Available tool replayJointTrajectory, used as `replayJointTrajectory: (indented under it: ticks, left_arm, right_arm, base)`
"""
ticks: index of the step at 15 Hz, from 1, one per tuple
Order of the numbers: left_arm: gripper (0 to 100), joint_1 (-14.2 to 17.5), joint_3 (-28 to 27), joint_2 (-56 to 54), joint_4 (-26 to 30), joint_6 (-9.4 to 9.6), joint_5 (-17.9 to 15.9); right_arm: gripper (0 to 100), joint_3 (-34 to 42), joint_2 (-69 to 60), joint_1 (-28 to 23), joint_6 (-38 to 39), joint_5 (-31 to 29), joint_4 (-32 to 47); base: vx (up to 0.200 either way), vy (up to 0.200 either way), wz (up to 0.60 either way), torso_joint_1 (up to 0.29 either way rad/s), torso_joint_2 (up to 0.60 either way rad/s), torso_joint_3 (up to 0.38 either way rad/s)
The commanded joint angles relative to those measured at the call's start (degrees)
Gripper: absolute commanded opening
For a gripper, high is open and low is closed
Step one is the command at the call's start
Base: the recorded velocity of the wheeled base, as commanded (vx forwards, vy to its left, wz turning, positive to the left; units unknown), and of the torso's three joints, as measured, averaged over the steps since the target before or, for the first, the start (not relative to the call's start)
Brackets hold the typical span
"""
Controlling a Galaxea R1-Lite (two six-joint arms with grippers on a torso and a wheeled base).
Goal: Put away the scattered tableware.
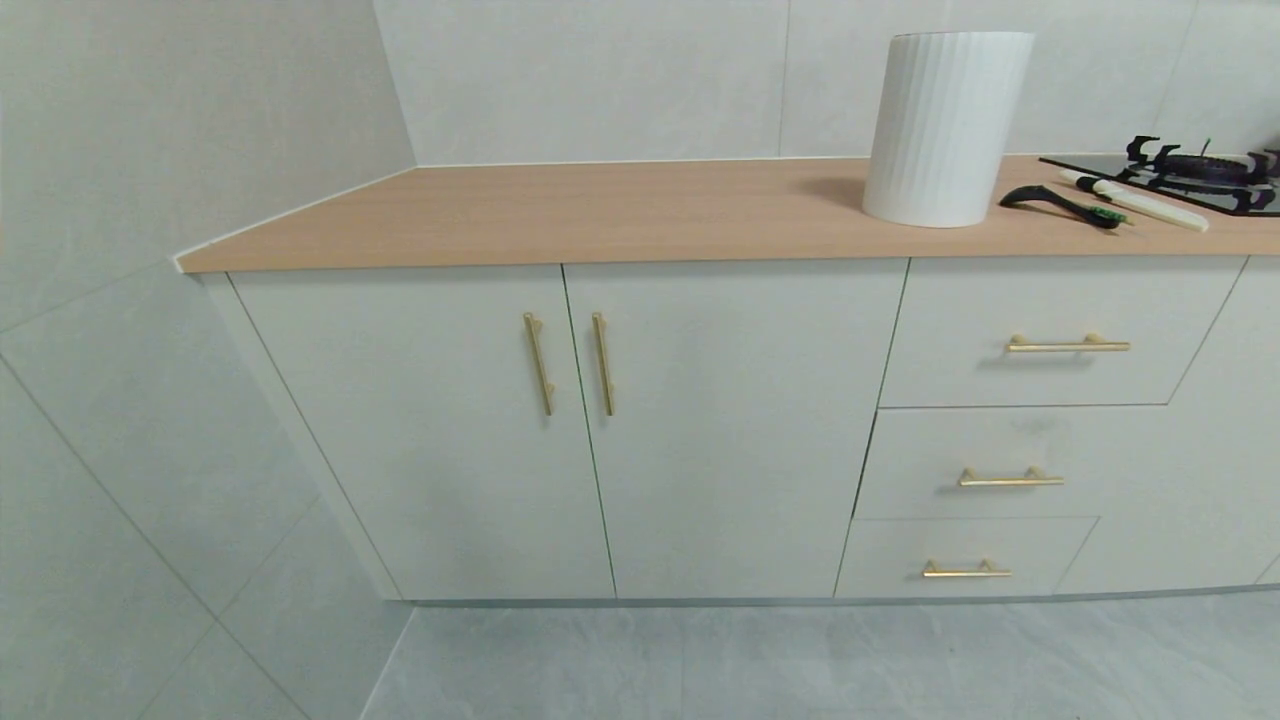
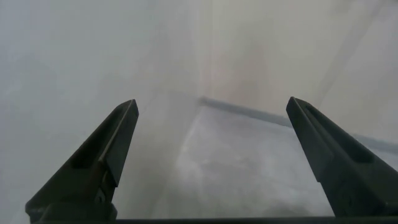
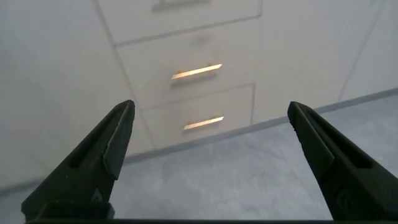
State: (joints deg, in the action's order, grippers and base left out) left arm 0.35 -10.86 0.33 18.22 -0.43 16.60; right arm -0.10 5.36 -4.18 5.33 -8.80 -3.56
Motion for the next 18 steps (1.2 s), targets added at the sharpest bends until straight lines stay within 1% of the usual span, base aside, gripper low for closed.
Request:
replayJointTrajectory:
  ticks: [1, 2, 3, 4, 5, 6, 7, 8, 9, 10, 11, 12, 15, 18]
  left_arm:
    - [100, 0.09, 2.25, -0.33, -2.32, 1.22, -4.74]
    - [100, 0.09, 3.39, -0.33, -5.04, 2.01, -11.59]
    - [100, 0.09, 4.18, -0.33, -6.71, 1.92, -15.9]
    - [100, 0.09, 4.71, -0.33, -8.12, 1.75, -16.96]
    - [100, 0.09, 4.97, -0.33, -8.64, 1.66, -17.22]
    - [100, 0.09, 5.24, -0.33, -9.0, 0.08, -16.69]
    - [100, 0.09, 6.12, -0.33, -10.49, -0.89, -13.97]
    - [100, 0.09, 9.54, -0.33, -17.52, -0.98, -11.42]
    - [100, 0.0, 10.86, -0.33, -19.89, -0.01, -11.95]
    - [100, 0.0, 10.69, -0.33, -18.49, 1.48, -12.47]
    - [100, 0.0, 10.77, -0.33, -18.58, 2.27, -12.82]
    - [100, 0.0, 10.77, -0.33, -18.66, 3.15, -15.2]
    - [100, 0.0, 10.77, -0.33, -18.75, 2.71, -15.46]
    - [100, 0.0, 10.77, -0.33, -18.75, 2.98, -15.46]
  right_arm:
    - [100, 0.1, 0.17, 0.05, -0.76, 3.79, 0.84]
    - [100, 0.1, 0.09, 0.23, -1.28, 8.01, 0.92]
    - [100, 0.1, -0.62, 2.95, -3.04, 9.33, 1.01]
    - [100, 0.1, -1.06, 6.91, -3.39, 9.42, 1.1]
    - [100, 0.1, -1.06, 7.08, -3.66, 9.42, 1.27]
    - [100, 0.01, -3.34, 5.32, -3.92, 9.42, 4.26]
    - [100, 0.1, -5.36, 4.27, -4.01, 9.5, 3.74]
    - [100, 0.1, -5.28, 4.27, -3.75, 7.4, 3.47]
    - [100, 0.1, -5.36, 4.27, -2.69, 3.97, 3.38]
    - [100, 0.1, -5.36, 4.27, -2.43, 3.18, 3.47]
    - [100, 0.1, -5.36, 4.27, -2.78, 3.35, 3.56]
    - [100, 0.1, -5.36, 4.27, -6.12, 5.29, 3.65]
    - [100, 0.1, -5.28, 4.27, -6.38, 5.55, 3.65]
    - [100, 0.1, -5.36, 4.27, -6.47, 5.81, 3.56]
  base:
    - [0.0, 0.0, 0.0, 0.0, 0.0, 0.0]
    - [0.0, 0.0, 0.0, 0.0, 0.0, 0.0]
    - [0.0, 0.0, 0.0, 0.0, 0.0, 0.0]
    - [0.0, 0.0, 0.0, 0.0, 0.0, 0.0]
    - [0.0, 0.0, 0.0, 0.0, 0.0, 0.0]
    - [0.0, 0.0, 0.0, 0.0, 0.0, 0.0]
    - [0.0, 0.0, 0.0, 0.0, 0.0, 0.0]
    - [0.0, 0.0, 0.0, 0.0, 0.0, 0.0]
    - [0.0, 0.0, 0.0, 0.0, 0.0, 0.0]
    - [0.0, 0.0, 0.0, 0.0, 0.0, 0.0]
    - [0.0, 0.0, 0.0, 0.0, 0.0, 0.0]
    - [0.0, 0.0, 0.0, 0.0, 0.0, 0.0]
    - [0.0, 0.0, 0.0, 0.0, 0.0, 0.0]
    - [0.0, 0.0, 0.0, 0.0, 0.0, 0.0]
